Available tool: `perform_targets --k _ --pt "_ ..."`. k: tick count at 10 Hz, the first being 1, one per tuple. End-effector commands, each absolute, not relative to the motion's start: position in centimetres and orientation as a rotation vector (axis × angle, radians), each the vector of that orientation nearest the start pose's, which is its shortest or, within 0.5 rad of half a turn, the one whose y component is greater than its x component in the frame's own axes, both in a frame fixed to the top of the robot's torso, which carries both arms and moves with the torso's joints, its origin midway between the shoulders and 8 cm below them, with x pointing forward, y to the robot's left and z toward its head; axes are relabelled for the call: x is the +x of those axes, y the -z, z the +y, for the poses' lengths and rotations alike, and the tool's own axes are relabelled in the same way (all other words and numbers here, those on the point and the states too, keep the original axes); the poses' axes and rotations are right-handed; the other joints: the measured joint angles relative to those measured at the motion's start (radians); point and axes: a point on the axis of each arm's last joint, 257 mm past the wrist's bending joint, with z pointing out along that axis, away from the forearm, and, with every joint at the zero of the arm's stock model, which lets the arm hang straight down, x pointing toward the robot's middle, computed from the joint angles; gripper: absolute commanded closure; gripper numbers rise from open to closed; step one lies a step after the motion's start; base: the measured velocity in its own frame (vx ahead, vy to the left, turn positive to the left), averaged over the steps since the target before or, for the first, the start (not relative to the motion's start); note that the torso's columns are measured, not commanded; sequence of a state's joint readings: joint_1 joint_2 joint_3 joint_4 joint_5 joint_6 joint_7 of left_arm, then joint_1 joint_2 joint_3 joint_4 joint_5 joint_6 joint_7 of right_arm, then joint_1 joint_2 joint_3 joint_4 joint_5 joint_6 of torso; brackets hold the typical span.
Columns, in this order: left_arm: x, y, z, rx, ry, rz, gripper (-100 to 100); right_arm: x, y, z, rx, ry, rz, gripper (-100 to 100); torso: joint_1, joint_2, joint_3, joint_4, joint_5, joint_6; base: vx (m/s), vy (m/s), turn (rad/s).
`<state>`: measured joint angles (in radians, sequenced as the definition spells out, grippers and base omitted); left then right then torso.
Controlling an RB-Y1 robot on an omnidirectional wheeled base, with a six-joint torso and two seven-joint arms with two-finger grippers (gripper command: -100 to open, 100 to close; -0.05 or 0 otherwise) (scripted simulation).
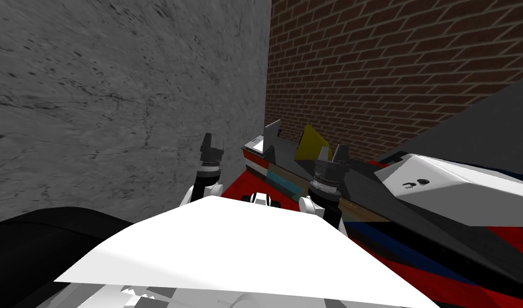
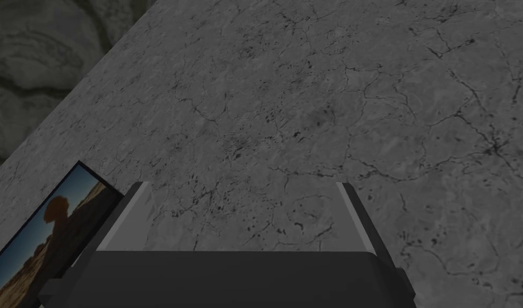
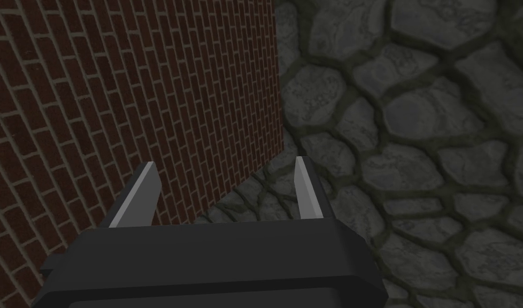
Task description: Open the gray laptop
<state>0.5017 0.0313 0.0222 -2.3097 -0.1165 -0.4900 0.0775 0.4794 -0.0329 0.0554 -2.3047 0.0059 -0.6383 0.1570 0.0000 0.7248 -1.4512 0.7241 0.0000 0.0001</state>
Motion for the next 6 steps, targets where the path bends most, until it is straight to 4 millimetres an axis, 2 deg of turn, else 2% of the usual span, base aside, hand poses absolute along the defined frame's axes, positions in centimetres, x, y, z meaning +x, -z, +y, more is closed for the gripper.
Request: perform_targets --k 1,6 --pt "34.5 -3.0 26.6 -0.555 1.266 0.734 -100 31.6 -6.4 -25.0 0.442 -1.253 0.542 0 0.000 0.009 -0.020 0.010 0.000 0.000 0.023 -0.007 -0.083" --pt "35.8 -1.2 27.3 -0.569 1.181 0.870 -100 31.6 -6.4 -25.0 0.442 -1.253 0.542 0 0.000 0.013 -0.025 0.014 0.000 0.000 0.057 -0.015 -0.158"
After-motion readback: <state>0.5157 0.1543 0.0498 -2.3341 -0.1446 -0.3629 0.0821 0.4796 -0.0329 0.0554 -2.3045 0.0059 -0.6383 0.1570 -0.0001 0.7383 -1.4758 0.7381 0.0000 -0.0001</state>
